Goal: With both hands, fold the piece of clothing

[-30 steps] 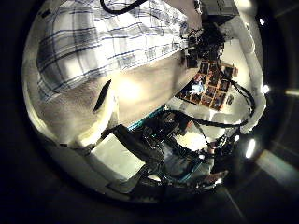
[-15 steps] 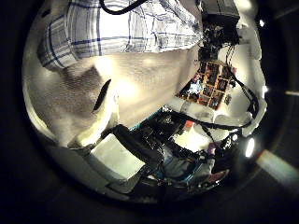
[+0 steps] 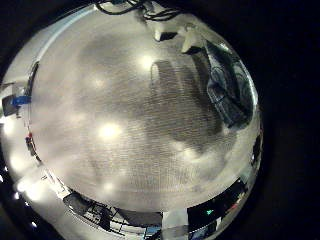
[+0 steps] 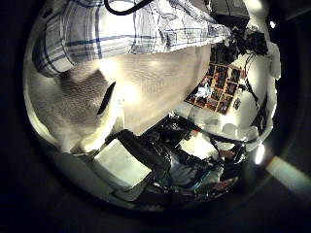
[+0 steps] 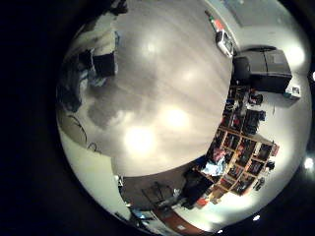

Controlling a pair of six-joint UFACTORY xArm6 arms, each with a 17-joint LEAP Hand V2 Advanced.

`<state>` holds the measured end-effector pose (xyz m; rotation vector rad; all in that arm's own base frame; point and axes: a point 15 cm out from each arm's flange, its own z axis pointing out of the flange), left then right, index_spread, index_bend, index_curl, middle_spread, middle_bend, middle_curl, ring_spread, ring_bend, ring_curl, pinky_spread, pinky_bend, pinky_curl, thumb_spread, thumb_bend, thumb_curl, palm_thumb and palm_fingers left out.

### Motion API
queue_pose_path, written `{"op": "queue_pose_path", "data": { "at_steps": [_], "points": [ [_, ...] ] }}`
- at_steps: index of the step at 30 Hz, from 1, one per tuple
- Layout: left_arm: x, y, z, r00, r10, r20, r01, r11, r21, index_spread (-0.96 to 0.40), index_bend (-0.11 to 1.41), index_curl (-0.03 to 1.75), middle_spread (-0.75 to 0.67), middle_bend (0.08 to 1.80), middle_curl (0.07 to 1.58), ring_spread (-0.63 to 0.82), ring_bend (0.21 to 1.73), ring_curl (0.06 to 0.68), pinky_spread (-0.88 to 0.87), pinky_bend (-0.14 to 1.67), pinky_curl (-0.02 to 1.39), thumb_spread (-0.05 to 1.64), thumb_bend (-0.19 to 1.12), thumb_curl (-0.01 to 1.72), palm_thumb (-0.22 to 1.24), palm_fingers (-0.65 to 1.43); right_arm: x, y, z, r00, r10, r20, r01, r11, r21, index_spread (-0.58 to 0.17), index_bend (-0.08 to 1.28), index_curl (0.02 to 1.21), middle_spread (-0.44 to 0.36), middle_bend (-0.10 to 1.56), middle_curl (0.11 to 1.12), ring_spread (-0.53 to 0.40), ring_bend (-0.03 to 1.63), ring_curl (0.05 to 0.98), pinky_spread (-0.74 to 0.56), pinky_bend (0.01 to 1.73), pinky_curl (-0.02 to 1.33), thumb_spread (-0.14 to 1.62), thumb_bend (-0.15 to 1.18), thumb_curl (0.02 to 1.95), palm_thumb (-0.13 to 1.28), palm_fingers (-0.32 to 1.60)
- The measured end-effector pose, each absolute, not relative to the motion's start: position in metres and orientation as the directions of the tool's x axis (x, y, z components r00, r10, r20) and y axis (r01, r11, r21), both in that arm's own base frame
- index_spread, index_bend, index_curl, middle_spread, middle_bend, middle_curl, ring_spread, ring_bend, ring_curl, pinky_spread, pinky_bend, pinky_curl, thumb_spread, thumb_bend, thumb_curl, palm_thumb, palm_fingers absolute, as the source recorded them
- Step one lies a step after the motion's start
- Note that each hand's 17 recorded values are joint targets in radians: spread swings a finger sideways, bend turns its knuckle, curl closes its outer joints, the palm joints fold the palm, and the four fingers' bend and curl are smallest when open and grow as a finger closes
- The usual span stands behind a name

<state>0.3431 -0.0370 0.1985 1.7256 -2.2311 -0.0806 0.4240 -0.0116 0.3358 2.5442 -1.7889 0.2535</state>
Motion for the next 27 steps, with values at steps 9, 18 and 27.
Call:
{"op": "queue_pose_path", "data": {
  "at_steps": [9,18,27],
  "points": [
    [0.339,-0.024,0.209,-0.192,-0.954,0.230,-0.940,0.246,0.235,-0.03,0.21,0.45,0.24,0.17,0.26,0.41,0.54,0.214,0.40,0.25,0.36,1.14,-0.02,0.35,0.57,0.18,0.404,0.123,0.355,0.577,-0.802,0.153,-0.793,-0.595,-0.128,-0.307,1.04,0.99,-0.179,1.25,0.91,-0.223,1.38,0.742,-0.18,1.34,0.79,1.05,-0.01,0.83,1.05,1.04],
    [0.324,0.048,0.281,-0.078,-0.963,0.258,-0.981,0.120,0.151,-0.11,0.34,0.50,0.15,0.19,0.29,0.31,0.53,0.206,0.34,0.18,0.34,1.13,-0.02,0.35,0.56,0.31,0.375,0.256,0.325,0.773,-0.615,0.153,-0.614,-0.787,-0.058,-0.307,1.02,0.99,-0.179,1.24,0.92,-0.225,1.38,0.755,-0.19,1.30,0.83,1.04,-0.01,0.85,1.04,1.05],
    [0.294,0.100,0.305,-0.008,-0.966,0.259,-0.990,0.045,0.134,-0.16,0.40,0.55,0.12,0.19,0.31,0.27,0.52,0.205,0.32,0.19,0.32,1.14,-0.02,0.37,0.59,0.32,0.388,0.335,0.280,0.832,-0.535,0.146,-0.535,-0.844,-0.044,-0.312,0.95,0.98,-0.179,1.19,0.90,-0.223,1.34,0.741,-0.23,1.25,0.83,1.10,-0.05,0.79,0.87,1.03]
  ]
}}
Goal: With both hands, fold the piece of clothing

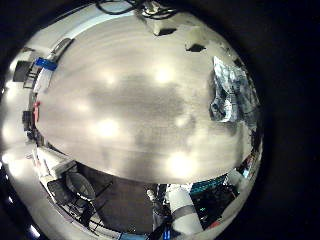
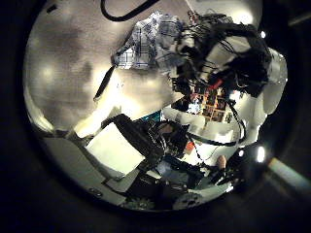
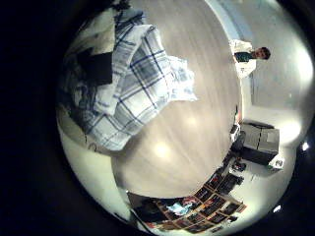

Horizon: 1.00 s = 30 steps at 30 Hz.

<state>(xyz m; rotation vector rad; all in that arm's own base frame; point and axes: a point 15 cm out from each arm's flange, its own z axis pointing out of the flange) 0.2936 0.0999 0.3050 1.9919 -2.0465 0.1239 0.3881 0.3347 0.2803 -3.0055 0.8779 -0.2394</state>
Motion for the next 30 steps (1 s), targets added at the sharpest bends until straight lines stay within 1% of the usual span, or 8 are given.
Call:
{"op": "queue_pose_path", "data": {
  "at_steps": [3,4,5,8,14,21,25,30],
  "points": [
    [0.286,0.101,0.300,-0.001,-0.965,0.262,-0.989,0.040,0.142,-0.16,0.40,0.55,0.12,0.19,0.32,0.26,0.51,0.203,0.31,0.19,0.32,1.14,-0.02,0.37,0.59,0.32,0.400,0.340,0.277,0.827,-0.543,0.144,-0.542,-0.839,-0.052,-0.340,0.69,0.93,-0.213,1.04,0.84,-0.239,1.34,0.719,-0.35,1.21,0.80,1.15,-0.04,0.70,0.76,0.73],
    [0.284,0.100,0.299,-0.002,-0.965,0.262,-0.989,0.041,0.143,-0.16,0.40,0.55,0.12,0.19,0.32,0.26,0.51,0.203,0.31,0.19,0.32,1.14,-0.02,0.38,0.59,0.32,0.402,0.337,0.277,0.824,-0.548,0.142,-0.547,-0.835,-0.051,-0.357,0.51,0.88,-0.209,0.94,0.81,-0.260,1.34,0.713,-0.39,1.24,0.79,1.16,-0.04,0.68,0.74,0.47],
    [0.283,0.100,0.299,-0.002,-0.965,0.262,-0.989,0.041,0.145,-0.17,0.40,0.56,0.12,0.19,0.33,0.26,0.51,0.203,0.31,0.19,0.32,1.14,-0.02,0.38,0.59,0.32,0.404,0.335,0.277,0.821,-0.553,0.142,-0.552,-0.833,-0.051,-0.375,0.41,0.84,-0.208,0.86,0.78,-0.264,1.31,0.700,-0.36,1.21,0.78,1.17,-0.04,0.66,0.72,0.24],
    [0.279,0.099,0.296,-0.003,-0.964,0.265,-0.988,0.045,0.150,-0.17,0.40,0.57,0.11,0.19,0.33,0.26,0.52,0.202,0.31,0.19,0.32,1.14,-0.02,0.38,0.60,0.32,0.413,0.327,0.281,0.807,-0.572,0.145,-0.569,-0.819,-0.067,-0.432,0.30,0.69,-0.197,0.66,0.67,-0.235,1.18,0.627,-0.21,1.11,0.74,1.19,-0.04,0.60,0.67,-0.02],
    [0.272,0.092,0.293,-0.008,-0.964,0.265,-0.987,0.050,0.153,-0.17,0.40,0.58,0.11,0.18,0.34,0.26,0.52,0.201,0.31,0.19,0.32,1.14,-0.02,0.38,0.60,0.32,0.426,0.301,0.324,0.768,-0.619,0.166,-0.599,-0.786,-0.154,-0.478,0.16,0.50,-0.119,0.39,0.51,-0.051,0.93,0.475,0.14,1.03,0.63,1.16,-0.04,0.50,0.56,-0.09],
    [0.267,0.082,0.300,-0.019,-0.966,0.259,-0.988,0.059,0.145,-0.17,0.39,0.59,0.11,0.18,0.34,0.26,0.52,0.200,0.31,0.19,0.32,1.14,-0.02,0.39,0.60,0.31,0.438,0.251,0.388,0.691,-0.697,0.192,-0.646,-0.715,-0.269,-0.479,0.14,0.38,-0.077,0.30,0.44,0.085,0.81,0.389,0.34,0.93,0.55,1.14,-0.03,0.44,0.50,-0.04],
    [0.264,0.072,0.308,-0.026,-0.967,0.255,-0.988,0.064,0.140,-0.18,0.39,0.59,0.11,0.18,0.34,0.26,0.52,0.200,0.31,0.19,0.32,1.14,-0.02,0.39,0.60,0.31,0.441,0.204,0.413,0.621,-0.758,0.201,-0.694,-0.651,-0.309,-0.475,0.16,0.35,-0.092,0.32,0.42,0.078,0.80,0.364,0.38,0.89,0.51,1.13,-0.03,0.42,0.49,0.04],
    [0.269,0.050,0.316,-0.023,-0.970,0.243,-0.989,0.057,0.133,-0.18,0.38,0.60,0.11,0.18,0.35,0.26,0.53,0.200,0.31,0.19,0.32,1.14,-0.02,0.39,0.60,0.31,0.432,0.156,0.425,0.545,-0.816,0.193,-0.761,-0.579,-0.294,-0.466,0.15,0.32,-0.106,0.34,0.41,-0.014,0.88,0.357,0.40,0.87,0.47,1.14,-0.01,0.40,0.54,0.17]
  ]
}}
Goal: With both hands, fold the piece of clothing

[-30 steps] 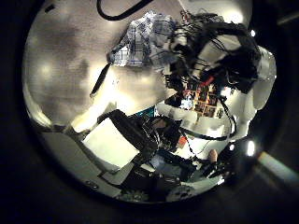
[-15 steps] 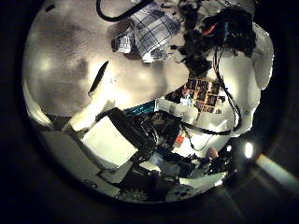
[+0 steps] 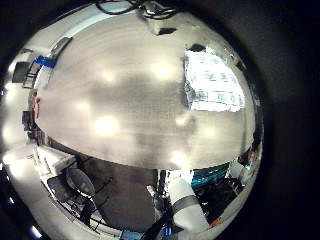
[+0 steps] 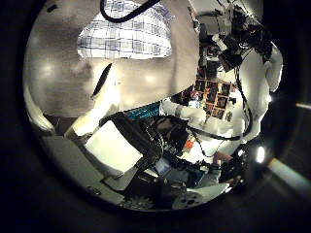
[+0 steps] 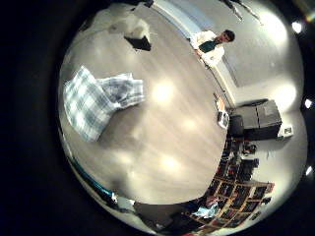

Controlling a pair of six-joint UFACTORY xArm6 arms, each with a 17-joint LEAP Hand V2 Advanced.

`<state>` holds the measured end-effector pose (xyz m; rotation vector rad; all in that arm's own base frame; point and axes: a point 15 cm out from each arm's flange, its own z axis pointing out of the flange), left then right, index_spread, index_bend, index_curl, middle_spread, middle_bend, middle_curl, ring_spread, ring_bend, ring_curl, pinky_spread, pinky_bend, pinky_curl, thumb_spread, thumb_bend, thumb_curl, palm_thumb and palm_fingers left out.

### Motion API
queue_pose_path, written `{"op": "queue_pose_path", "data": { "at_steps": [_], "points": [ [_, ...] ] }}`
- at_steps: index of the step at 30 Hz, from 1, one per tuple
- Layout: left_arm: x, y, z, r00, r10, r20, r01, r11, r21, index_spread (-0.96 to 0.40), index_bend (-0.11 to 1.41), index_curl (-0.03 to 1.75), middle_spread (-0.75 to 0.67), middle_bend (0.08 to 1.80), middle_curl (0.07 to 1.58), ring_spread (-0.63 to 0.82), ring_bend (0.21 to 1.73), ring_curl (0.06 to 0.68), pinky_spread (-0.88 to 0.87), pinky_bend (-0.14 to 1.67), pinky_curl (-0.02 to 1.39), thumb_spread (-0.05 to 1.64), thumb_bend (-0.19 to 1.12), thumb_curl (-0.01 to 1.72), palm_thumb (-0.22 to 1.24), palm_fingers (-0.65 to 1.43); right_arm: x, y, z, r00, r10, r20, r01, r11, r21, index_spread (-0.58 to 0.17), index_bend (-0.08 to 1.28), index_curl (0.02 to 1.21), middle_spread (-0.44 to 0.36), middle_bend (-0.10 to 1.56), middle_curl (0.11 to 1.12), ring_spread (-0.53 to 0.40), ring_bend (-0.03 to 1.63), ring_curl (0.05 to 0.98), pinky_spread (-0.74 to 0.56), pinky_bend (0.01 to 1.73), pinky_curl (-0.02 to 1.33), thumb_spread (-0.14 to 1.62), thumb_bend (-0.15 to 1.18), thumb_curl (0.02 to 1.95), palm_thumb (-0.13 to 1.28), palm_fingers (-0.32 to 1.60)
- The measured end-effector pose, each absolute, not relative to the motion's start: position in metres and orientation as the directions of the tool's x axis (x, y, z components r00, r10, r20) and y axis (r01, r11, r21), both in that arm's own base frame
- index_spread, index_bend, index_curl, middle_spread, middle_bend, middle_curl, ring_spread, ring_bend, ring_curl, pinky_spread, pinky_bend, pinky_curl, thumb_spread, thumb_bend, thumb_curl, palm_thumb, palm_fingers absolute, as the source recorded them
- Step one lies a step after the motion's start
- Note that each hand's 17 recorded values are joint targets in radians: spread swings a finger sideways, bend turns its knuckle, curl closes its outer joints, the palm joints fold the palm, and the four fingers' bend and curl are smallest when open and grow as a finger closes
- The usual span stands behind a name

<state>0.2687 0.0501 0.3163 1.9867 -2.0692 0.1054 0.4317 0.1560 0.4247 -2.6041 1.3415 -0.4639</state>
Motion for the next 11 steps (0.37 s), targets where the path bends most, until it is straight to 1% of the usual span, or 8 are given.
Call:
{"op": "queue_pose_path", "data": {
  "at_steps": [2,5,7,9,11],
  "points": [
    [0.272,0.039,0.318,-0.020,-0.970,0.241,-0.989,0.055,0.139,-0.18,0.39,0.61,0.11,0.18,0.35,0.26,0.53,0.201,0.31,0.20,0.32,1.14,-0.02,0.39,0.60,0.32,0.424,0.141,0.418,0.528,-0.829,0.183,-0.792,-0.559,-0.246,-0.462,0.15,0.31,-0.108,0.35,0.41,-0.037,0.89,0.354,0.39,0.87,0.47,1.15,-0.02,0.39,0.54,0.18],
    [0.277,0.020,0.320,0.001,-0.971,0.237,-0.987,0.036,0.155,-0.18,0.39,0.61,0.11,0.18,0.34,0.25,0.53,0.201,0.31,0.20,0.32,1.14,-0.02,0.39,0.60,0.32,0.403,0.116,0.407,0.505,-0.848,0.161,-0.840,-0.526,-0.136,-0.460,0.16,0.31,-0.110,0.35,0.40,-0.056,0.87,0.343,0.39,0.85,0.46,1.17,-0.02,0.38,0.54,0.17],
    [0.280,0.006,0.322,0.011,-0.973,0.231,-0.986,0.028,0.165,-0.18,0.39,0.61,0.11,0.18,0.34,0.25,0.53,0.202,0.31,0.20,0.32,1.14,-0.02,0.39,0.60,0.32,0.390,0.103,0.401,0.493,-0.858,0.148,-0.860,-0.506,-0.070,-0.455,0.17,0.31,-0.105,0.36,0.40,-0.059,0.86,0.332,0.39,0.83,0.44,1.18,-0.02,0.37,0.53,0.16],
    [0.280,-0.006,0.321,0.013,-0.974,0.226,-0.983,0.028,0.179,-0.18,0.39,0.61,0.11,0.18,0.34,0.24,0.54,0.202,0.31,0.20,0.32,1.14,-0.02,0.39,0.60,0.32,0.385,0.098,0.397,0.486,-0.862,0.143,-0.867,-0.496,-0.048,-0.451,0.17,0.31,-0.102,0.36,0.40,-0.062,0.85,0.321,0.40,0.81,0.43,1.19,-0.02,0.36,0.52,0.16],
    [0.278,-0.007,0.319,0.020,-0.975,0.223,-0.981,0.023,0.191,-0.18,0.38,0.61,0.11,0.18,0.34,0.24,0.54,0.203,0.30,0.20,0.33,1.14,-0.02,0.39,0.60,0.33,0.383,0.100,0.395,0.487,-0.864,0.131,-0.867,-0.495,-0.044,-0.448,0.18,0.31,-0.100,0.35,0.39,-0.064,0.83,0.310,0.40,0.79,0.41,1.20,-0.02,0.36,0.51,0.17]
  ]
}}
